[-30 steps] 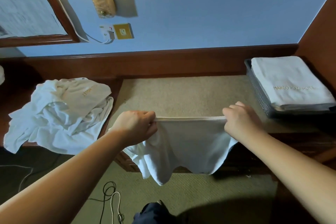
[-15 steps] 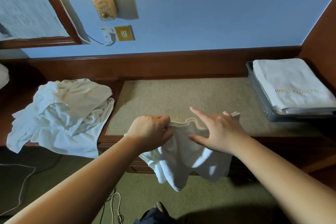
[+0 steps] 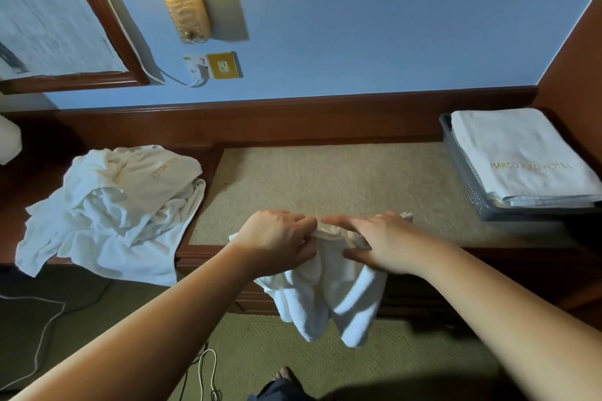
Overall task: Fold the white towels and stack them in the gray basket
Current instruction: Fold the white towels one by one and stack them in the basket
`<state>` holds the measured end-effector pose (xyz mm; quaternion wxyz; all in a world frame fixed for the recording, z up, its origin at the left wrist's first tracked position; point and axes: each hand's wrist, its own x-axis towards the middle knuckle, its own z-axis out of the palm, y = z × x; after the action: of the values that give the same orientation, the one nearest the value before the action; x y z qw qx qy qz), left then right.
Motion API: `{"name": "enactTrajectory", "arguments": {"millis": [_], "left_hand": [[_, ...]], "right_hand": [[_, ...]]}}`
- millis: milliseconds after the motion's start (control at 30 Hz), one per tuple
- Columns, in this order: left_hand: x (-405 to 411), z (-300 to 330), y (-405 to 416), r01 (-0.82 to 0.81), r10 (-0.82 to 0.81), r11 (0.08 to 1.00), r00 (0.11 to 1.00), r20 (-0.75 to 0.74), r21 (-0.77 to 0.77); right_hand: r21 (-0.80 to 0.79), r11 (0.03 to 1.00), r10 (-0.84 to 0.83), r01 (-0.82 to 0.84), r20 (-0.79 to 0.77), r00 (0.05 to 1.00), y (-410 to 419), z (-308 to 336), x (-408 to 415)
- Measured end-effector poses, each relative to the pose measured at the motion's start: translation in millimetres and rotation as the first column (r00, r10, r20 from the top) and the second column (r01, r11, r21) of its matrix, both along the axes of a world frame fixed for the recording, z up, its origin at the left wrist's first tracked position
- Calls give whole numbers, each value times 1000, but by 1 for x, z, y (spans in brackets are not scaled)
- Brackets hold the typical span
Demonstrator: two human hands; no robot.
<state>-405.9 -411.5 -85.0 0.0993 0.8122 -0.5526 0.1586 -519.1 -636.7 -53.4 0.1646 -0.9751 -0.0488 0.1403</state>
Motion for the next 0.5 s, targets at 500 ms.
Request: {"name": "enactTrajectory", "arguments": {"millis": [500], "left_hand": [[37,-11,53,-163,203,906,977,-64,392]], "right_hand": [[-195,919,-319,344,149,936,-47,-16,-10]]}}
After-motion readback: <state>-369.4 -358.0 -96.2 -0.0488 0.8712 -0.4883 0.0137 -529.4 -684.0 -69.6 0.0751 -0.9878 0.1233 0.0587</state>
